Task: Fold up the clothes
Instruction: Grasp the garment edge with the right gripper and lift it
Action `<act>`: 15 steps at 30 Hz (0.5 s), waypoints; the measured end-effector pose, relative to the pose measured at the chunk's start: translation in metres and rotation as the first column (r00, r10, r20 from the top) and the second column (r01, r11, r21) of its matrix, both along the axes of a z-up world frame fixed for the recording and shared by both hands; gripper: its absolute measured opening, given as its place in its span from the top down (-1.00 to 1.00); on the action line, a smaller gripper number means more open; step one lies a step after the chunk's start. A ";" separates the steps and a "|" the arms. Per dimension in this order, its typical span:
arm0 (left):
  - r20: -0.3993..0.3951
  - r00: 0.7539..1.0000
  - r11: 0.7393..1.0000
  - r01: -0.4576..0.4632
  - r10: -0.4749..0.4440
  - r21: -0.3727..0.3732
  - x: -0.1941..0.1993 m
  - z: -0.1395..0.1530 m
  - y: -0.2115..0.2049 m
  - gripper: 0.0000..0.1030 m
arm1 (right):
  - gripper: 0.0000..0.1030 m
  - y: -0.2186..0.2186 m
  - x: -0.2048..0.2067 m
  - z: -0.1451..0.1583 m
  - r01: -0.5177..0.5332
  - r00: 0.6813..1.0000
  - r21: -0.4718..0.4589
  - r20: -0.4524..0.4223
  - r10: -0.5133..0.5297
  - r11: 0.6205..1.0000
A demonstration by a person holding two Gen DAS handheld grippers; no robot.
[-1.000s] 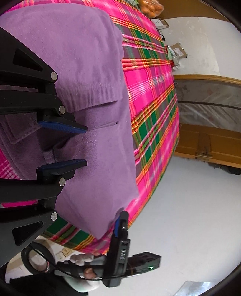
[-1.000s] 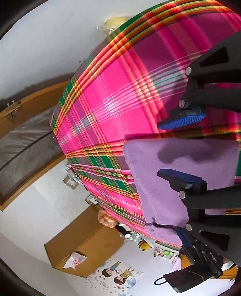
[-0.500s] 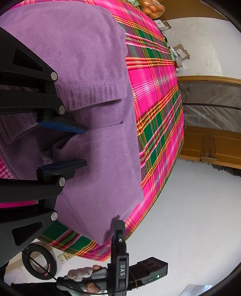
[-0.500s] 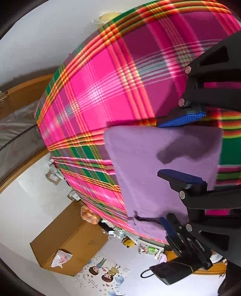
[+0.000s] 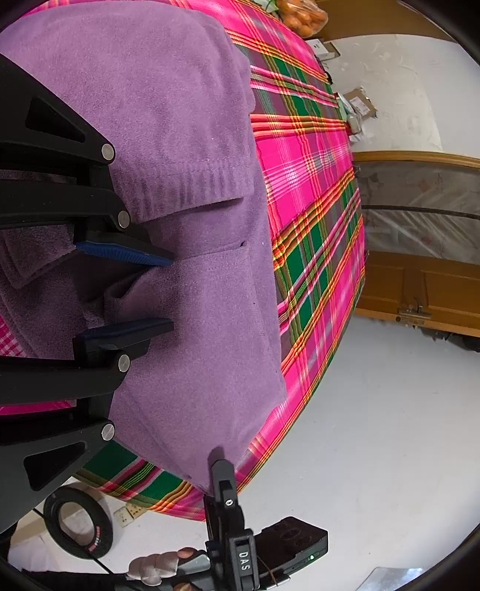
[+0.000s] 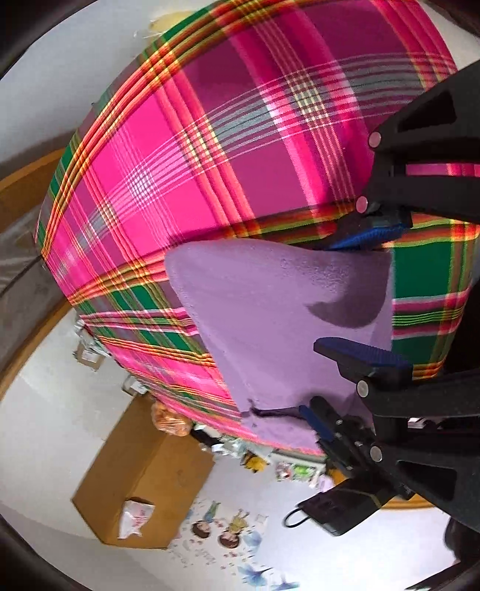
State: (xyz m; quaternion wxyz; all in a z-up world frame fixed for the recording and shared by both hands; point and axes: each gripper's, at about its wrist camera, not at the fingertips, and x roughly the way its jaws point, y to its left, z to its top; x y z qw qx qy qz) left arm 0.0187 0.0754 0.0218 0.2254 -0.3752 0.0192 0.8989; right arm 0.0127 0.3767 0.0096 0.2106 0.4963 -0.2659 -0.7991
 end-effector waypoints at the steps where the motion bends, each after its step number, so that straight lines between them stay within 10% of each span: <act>1: 0.000 1.000 1.000 0.000 0.000 -0.001 0.000 0.000 0.000 0.41 | 0.21 0.001 0.000 -0.001 0.014 1.000 -0.011 -0.002 -0.014 1.000; 5: 0.000 1.000 1.000 -0.001 0.001 -0.003 0.000 0.000 0.000 0.41 | 0.58 -0.005 -0.003 -0.003 0.029 0.999 -0.028 -0.017 -0.030 0.999; 15: -0.023 1.000 1.000 -0.009 0.010 0.017 0.005 0.009 -0.002 0.41 | 0.71 -0.017 0.008 0.041 0.028 0.984 -0.073 -0.175 -0.040 0.997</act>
